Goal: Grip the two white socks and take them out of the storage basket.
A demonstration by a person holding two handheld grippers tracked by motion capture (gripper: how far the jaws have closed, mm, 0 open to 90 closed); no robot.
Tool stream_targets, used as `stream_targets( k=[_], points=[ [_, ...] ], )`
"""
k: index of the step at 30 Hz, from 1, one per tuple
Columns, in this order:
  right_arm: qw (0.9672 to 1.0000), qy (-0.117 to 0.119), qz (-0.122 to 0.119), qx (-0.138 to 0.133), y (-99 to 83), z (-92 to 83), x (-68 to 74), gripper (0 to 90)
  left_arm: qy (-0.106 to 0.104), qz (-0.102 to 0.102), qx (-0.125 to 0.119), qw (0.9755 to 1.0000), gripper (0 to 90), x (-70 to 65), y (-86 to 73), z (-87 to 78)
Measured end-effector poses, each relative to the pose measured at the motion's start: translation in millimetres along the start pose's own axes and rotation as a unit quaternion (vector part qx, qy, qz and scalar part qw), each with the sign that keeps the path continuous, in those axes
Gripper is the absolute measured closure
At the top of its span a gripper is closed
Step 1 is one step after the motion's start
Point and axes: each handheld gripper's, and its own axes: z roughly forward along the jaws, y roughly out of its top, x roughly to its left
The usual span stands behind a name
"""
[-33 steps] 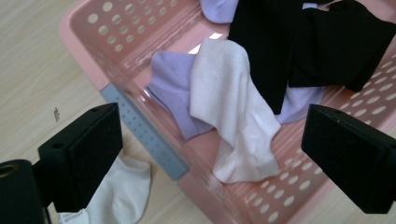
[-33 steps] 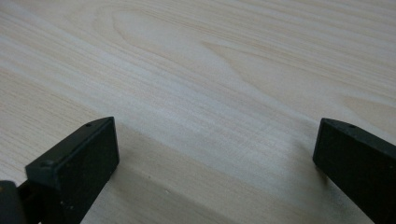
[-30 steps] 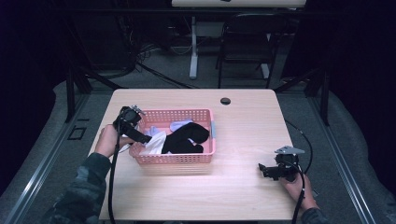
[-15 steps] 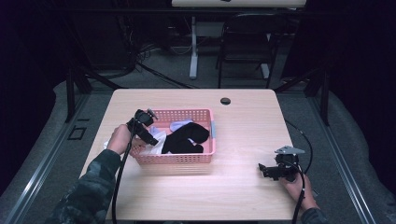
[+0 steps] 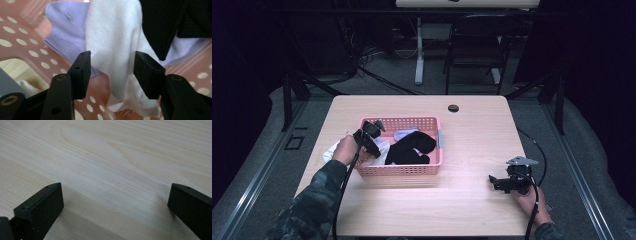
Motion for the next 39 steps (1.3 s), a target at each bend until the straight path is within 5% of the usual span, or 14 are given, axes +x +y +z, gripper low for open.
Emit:
stream_targets(
  k=[6, 12, 27, 39],
  points=[
    [1.0, 0.0, 0.0, 0.0, 0.0, 0.0, 0.0, 0.0, 0.002, -0.001, 0.002, 1.0, 73.1, 1.5, 0.0, 3.0],
    [1.0, 0.0, 0.0, 0.0, 0.0, -0.1, 0.0, 0.0, 0.004, 0.007, -0.026, 0.9996, 84.3, 2.3, -2.2, -6.6],
    [1.0, 0.0, 0.002, -0.002, -0.2, 0.2, 0.3, 0.0, 0.013, 0.009, -0.088, 0.996, 85.5, 4.9, -12.3, -42.2],
    [1.0, -0.001, 0.003, -0.003, -0.2, 0.3, 0.4, 0.0, 0.017, 0.023, -0.111, 0.9935, 85.5, -0.8, -8.2, -67.9]
  ],
)
